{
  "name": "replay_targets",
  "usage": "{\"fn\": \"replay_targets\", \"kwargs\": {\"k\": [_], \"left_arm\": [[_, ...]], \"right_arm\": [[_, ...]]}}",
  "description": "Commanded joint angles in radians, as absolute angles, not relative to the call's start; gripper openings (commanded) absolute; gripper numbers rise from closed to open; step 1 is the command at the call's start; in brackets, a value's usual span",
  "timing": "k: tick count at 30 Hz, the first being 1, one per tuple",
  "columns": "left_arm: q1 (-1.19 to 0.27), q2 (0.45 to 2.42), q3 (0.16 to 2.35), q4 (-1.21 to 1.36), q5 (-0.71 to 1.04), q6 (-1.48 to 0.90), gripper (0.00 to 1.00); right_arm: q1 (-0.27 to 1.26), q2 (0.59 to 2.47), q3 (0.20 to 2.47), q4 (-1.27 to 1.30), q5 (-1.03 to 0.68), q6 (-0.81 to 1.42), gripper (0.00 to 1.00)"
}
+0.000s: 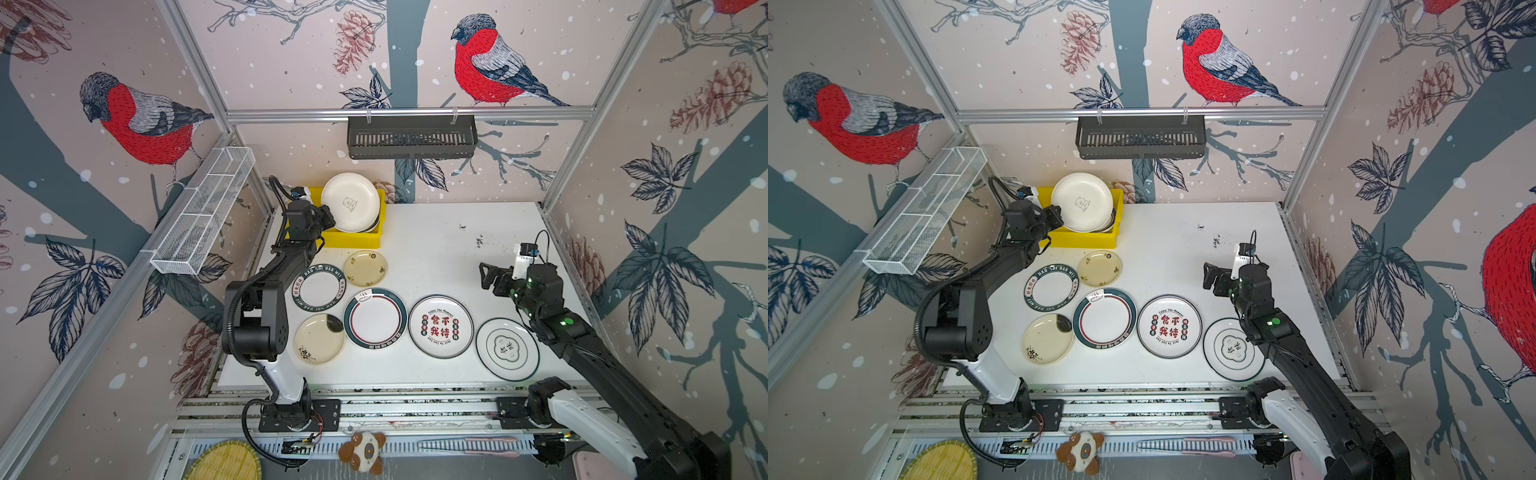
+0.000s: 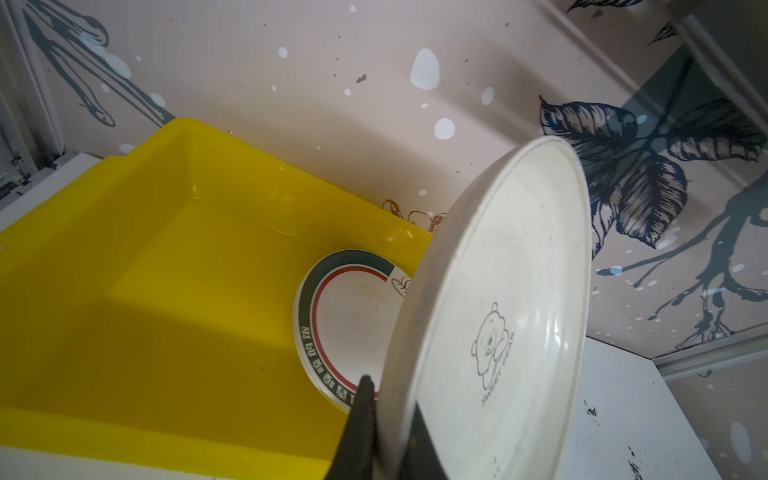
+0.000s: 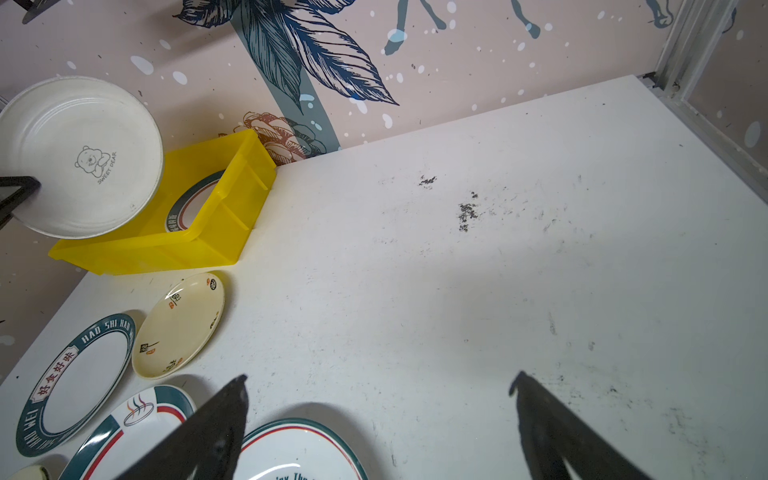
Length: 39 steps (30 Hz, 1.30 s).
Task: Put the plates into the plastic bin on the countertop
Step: 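Carry the bear plate to the bin with the left gripper while the right withdraws, then lower the bear plate into the yellow bin and open the left gripper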
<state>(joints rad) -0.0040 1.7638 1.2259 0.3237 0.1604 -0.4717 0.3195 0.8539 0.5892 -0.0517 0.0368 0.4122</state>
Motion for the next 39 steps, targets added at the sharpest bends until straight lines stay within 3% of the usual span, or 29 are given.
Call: {"fn": "replay_targets", "kwargs": {"k": [1,17,23,32,39], "left_arm": [[0.005,1.807,1.294,0.299,0.174,-0.454,0.0],[0.006,2.062,1.526,0.101,0.169,-0.411,0.0],[0.006,2.094,1.561,0.064,0.181,-0.385,0.12],[0.006,2.143,1.629,0.032,0.191,-0.359,0.16],[0.005,2.173,1.66,0.025,0.202,-0.362,0.28]], "right_arm": [[0.315,0.85,0.582,-0.036,0.062,0.408,1.0],[0.269,0.911,0.594,-0.163,0.121,0.439,0.99],[0.252,0.905,0.588,-0.163,0.115,0.458,0.99],[0.228,0.934,0.614,-0.221,0.119,0.48,1.0],[0.212,0.976,0.674,-0.333,0.123,0.508,0.99]]}}
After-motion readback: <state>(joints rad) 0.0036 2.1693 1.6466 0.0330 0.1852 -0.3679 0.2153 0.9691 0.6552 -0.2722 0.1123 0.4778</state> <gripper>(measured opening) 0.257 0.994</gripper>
